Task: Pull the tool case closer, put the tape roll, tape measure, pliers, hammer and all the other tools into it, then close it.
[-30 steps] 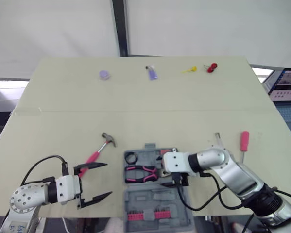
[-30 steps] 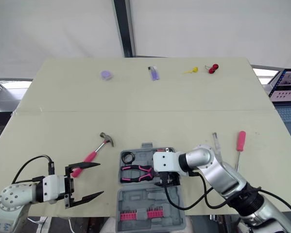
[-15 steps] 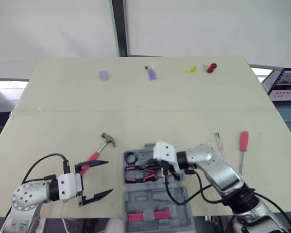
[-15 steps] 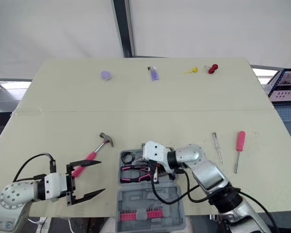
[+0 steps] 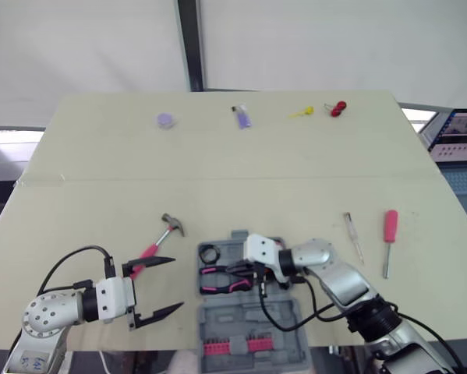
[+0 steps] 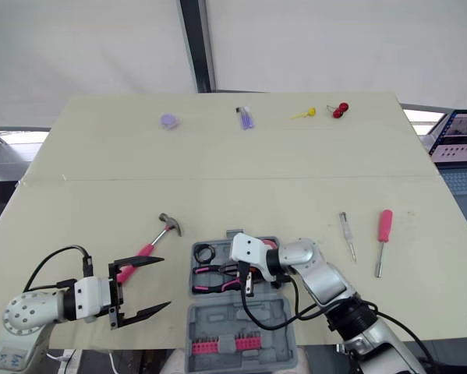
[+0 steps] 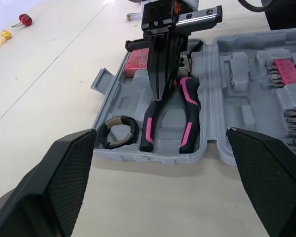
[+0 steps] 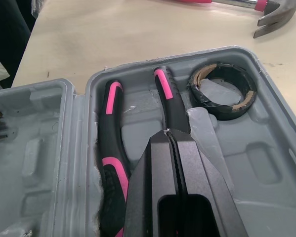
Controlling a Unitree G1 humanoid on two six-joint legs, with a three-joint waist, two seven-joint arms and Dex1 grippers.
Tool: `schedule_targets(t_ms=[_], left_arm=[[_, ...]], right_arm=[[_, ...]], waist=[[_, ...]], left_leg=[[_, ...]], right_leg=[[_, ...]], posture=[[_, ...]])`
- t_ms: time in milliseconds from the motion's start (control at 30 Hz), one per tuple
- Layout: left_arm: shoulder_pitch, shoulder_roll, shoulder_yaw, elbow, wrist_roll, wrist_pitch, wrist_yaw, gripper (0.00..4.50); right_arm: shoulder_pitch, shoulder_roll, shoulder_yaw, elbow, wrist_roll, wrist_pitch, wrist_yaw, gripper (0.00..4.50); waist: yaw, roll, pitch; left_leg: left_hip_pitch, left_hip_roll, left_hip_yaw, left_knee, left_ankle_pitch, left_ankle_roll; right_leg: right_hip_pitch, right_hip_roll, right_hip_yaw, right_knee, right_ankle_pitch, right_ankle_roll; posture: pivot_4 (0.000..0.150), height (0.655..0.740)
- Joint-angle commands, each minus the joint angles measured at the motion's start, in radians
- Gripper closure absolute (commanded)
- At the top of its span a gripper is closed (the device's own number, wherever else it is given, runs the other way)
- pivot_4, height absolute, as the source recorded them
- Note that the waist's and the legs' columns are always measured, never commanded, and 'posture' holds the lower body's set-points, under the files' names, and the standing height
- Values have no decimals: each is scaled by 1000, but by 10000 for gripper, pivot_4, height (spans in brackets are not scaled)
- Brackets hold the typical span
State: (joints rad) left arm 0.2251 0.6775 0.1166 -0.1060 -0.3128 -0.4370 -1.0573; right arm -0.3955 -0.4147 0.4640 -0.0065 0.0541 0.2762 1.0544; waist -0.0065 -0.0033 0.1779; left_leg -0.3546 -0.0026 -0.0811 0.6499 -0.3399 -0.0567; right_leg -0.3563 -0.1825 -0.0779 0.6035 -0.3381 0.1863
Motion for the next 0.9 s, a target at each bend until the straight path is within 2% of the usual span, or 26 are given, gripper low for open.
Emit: schedule_targets(t_ms=[33, 633, 800, 900], left_arm=[[1, -1, -4, -18, -5, -2, 9, 0], [2, 8, -22, -29, 7, 17, 20, 0], [-3, 9, -26, -31, 9, 28, 22, 0], [-9, 8, -27, -26, 12, 33, 22, 0]], right_arm=[[0, 3, 15, 31, -39, 11, -33, 44910], [25, -36, 110, 117, -149, 91, -44, 44910], [21, -41, 114, 121, -143, 111, -38, 44910], [19, -38, 104, 126, -135, 103, -46, 44910]], waist=[[0, 0, 0], [2, 1, -23], [5, 2, -23], [4, 2, -23]], left_leg=[[0, 0, 0, 0, 0, 0], [5, 1, 2, -2, 0, 0], [19, 1, 2, -6, -2, 0], [19, 1, 2, -6, -2, 0]], right_leg=[[0, 0, 0, 0, 0, 0], [4, 0, 0, -1, 0, 0], [19, 0, -1, -8, 0, 0], [18, 0, 0, -8, 0, 0]], posture=[[1500, 7400], [1500, 7400], [1500, 7400], [1500, 7400]])
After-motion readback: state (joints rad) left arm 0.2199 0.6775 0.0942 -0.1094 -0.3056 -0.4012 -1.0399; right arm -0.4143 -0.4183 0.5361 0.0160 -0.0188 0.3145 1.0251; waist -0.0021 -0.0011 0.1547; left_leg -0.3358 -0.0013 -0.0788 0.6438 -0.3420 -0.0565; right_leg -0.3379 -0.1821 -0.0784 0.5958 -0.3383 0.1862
